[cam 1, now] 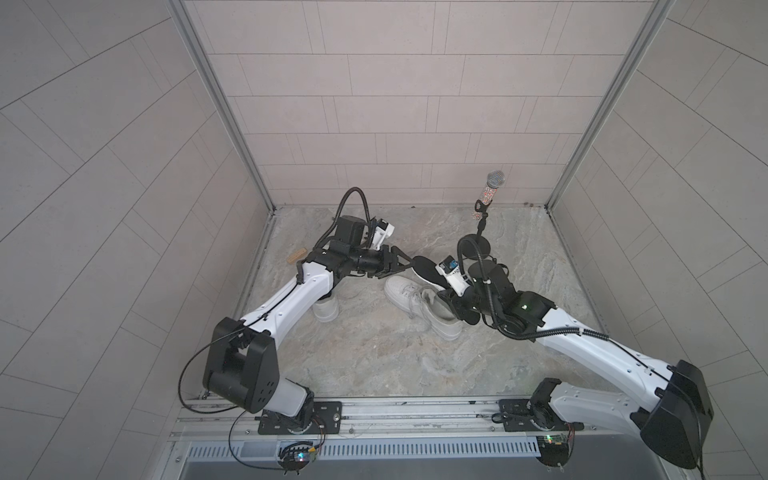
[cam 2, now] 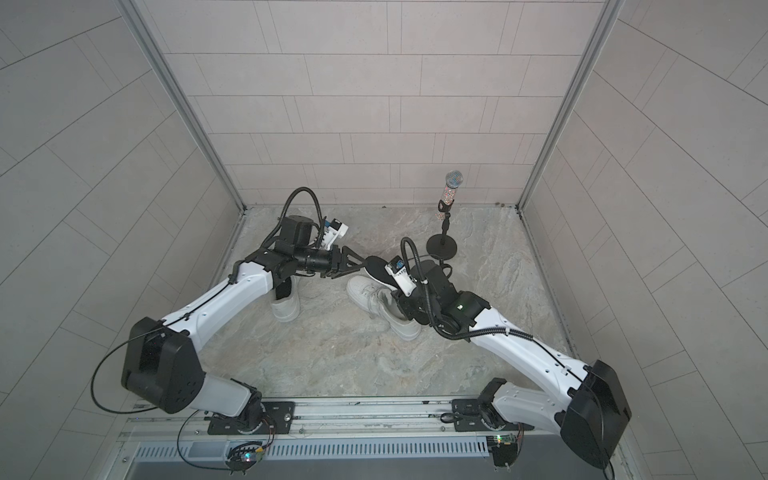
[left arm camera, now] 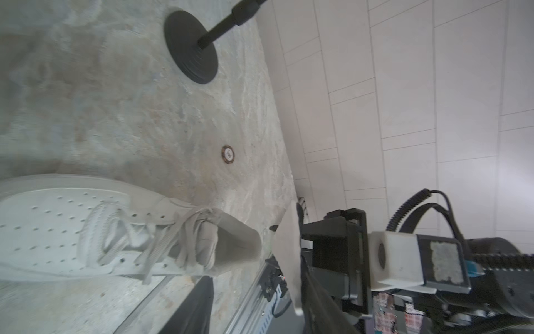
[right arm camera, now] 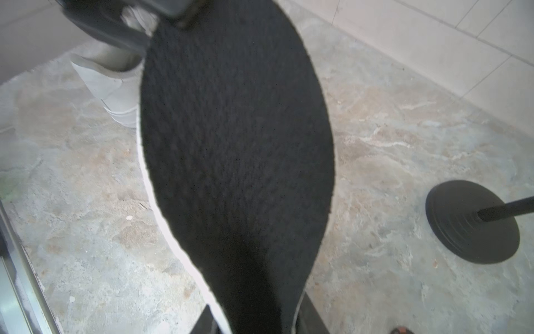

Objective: Insert the insole into the shoe
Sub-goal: Adjust the insole, then insert the insole into the shoe.

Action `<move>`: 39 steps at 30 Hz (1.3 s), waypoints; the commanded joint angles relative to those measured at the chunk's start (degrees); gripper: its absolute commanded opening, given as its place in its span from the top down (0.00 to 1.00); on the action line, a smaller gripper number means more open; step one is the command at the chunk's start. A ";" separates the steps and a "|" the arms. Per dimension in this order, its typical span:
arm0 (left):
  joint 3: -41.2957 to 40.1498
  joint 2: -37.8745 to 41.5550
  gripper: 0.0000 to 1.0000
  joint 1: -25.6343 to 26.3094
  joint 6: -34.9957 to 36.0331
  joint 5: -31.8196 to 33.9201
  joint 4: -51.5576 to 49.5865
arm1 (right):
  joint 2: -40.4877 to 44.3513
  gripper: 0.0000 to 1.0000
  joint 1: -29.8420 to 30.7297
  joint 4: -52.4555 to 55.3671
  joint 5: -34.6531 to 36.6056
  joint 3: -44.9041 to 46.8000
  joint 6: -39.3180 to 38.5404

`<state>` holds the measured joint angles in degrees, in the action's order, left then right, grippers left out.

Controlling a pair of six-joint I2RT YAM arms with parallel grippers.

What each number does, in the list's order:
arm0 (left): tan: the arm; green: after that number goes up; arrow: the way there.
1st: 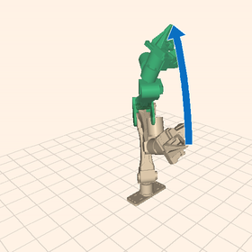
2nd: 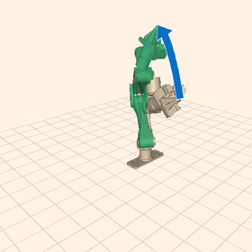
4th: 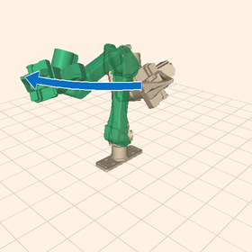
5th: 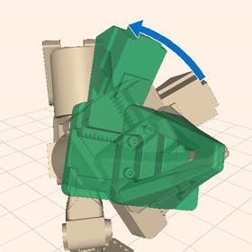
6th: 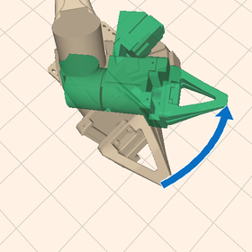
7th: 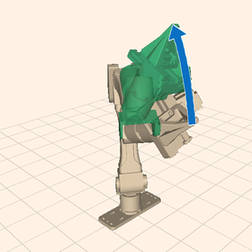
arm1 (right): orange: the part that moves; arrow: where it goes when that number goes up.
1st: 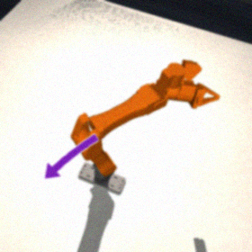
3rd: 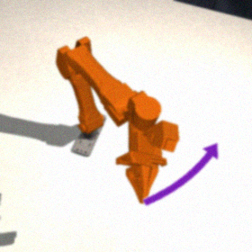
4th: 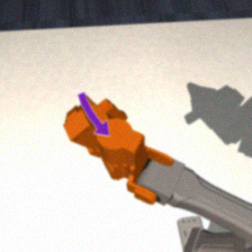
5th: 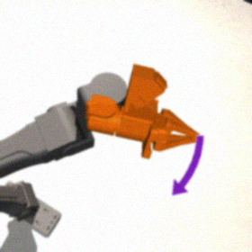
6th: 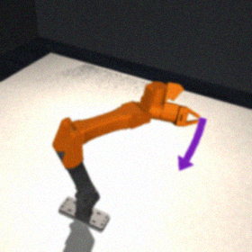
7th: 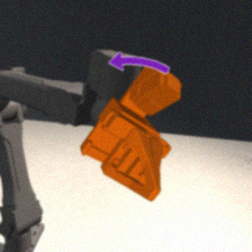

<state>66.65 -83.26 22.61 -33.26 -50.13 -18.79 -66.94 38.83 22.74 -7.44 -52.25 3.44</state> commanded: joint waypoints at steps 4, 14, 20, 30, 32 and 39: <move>-0.75 5.50 0.45 5.07 12.21 22.22 -11.79 | -3.16 0.67 -0.33 27.74 4.45 -10.29 8.45; 0.14 -1.36 0.39 19.74 11.03 35.15 -8.64 | -4.20 0.68 -0.59 43.57 6.88 -14.02 11.86; 5.66 -8.10 0.39 23.33 17.33 42.21 -13.06 | -2.62 0.69 -2.20 41.51 5.02 -12.79 12.91; 11.00 -16.47 0.43 23.44 19.58 43.29 -13.73 | -1.20 0.69 -2.42 40.88 0.25 -12.64 11.15; 11.62 -17.72 0.55 23.35 20.02 42.61 -13.73 | -1.31 0.69 -2.31 41.21 -1.66 -12.95 10.35; 5.75 -15.45 1.00 18.16 14.61 29.67 -3.06 | -1.15 0.70 -0.21 42.18 0.32 -14.25 7.48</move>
<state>75.18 -100.55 43.72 -16.08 -13.50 -27.57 -69.30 37.58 63.18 -8.43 -65.23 13.23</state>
